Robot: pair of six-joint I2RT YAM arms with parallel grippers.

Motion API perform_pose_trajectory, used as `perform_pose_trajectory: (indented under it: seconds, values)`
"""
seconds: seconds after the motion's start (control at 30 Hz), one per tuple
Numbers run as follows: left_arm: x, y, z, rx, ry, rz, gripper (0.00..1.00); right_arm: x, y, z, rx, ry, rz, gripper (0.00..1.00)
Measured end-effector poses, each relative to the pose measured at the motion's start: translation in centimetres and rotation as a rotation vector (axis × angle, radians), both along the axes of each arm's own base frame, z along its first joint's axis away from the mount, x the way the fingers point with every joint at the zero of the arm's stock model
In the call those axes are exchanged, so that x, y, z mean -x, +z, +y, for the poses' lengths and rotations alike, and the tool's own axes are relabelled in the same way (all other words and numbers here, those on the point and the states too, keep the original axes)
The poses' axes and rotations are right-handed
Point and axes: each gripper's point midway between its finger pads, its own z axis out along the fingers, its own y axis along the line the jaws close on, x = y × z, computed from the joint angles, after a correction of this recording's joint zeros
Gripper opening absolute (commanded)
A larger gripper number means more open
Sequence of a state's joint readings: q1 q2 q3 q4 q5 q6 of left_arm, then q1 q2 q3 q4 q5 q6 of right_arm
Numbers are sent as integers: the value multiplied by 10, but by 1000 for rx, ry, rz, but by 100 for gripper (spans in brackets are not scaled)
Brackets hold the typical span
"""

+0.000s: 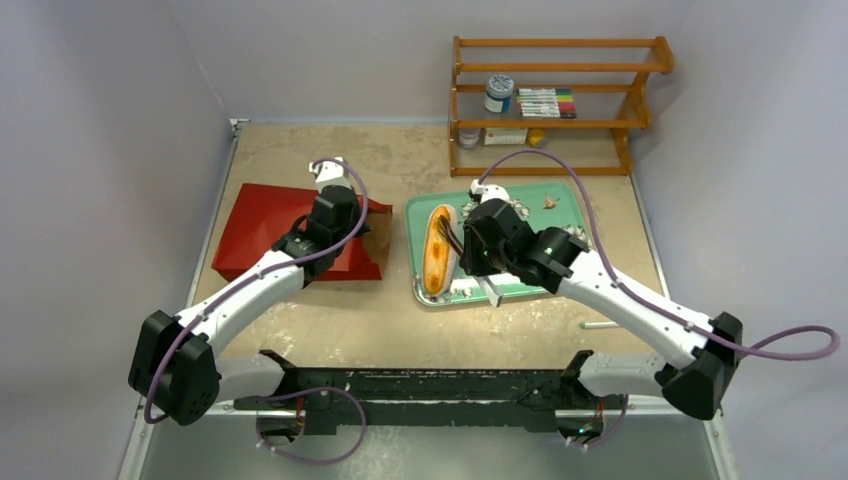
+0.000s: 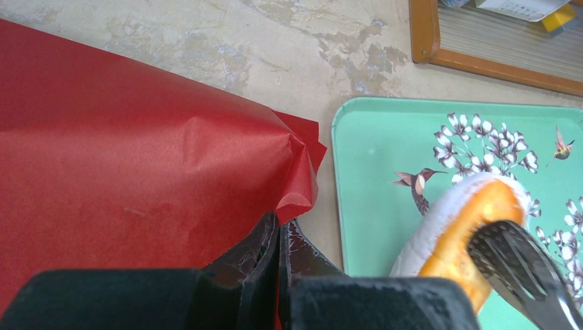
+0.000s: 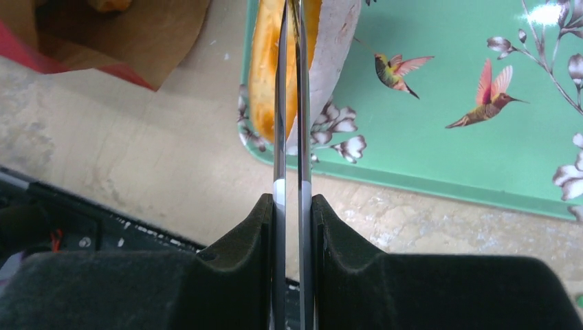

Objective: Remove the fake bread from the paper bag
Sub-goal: Place the fake bread in the container.

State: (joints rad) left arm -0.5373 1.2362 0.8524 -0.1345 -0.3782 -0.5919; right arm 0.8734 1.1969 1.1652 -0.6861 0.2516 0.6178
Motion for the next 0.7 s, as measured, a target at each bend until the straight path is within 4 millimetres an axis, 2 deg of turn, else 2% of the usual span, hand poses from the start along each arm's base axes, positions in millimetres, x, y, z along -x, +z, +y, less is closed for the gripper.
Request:
perform_pose_trajectory:
  seconds: [0.23,0.33,0.43,0.53,0.7]
  values:
    - [0,0,0,0,2,-1,0,-22,-51,-1,80,-6,43,11]
    - [0,0,0,2,3,-2,0,-27,-63,-1,95,-7,58,13]
    - [-1,2,-1,8,7,-8,0,-35,-66,2,89,-8,50,16]
    - [-1,2,-1,8,12,-11,0,-37,-64,3,84,-8,40,23]
    - [-1,2,0,6,14,-13,0,-39,-62,2,86,-3,28,30]
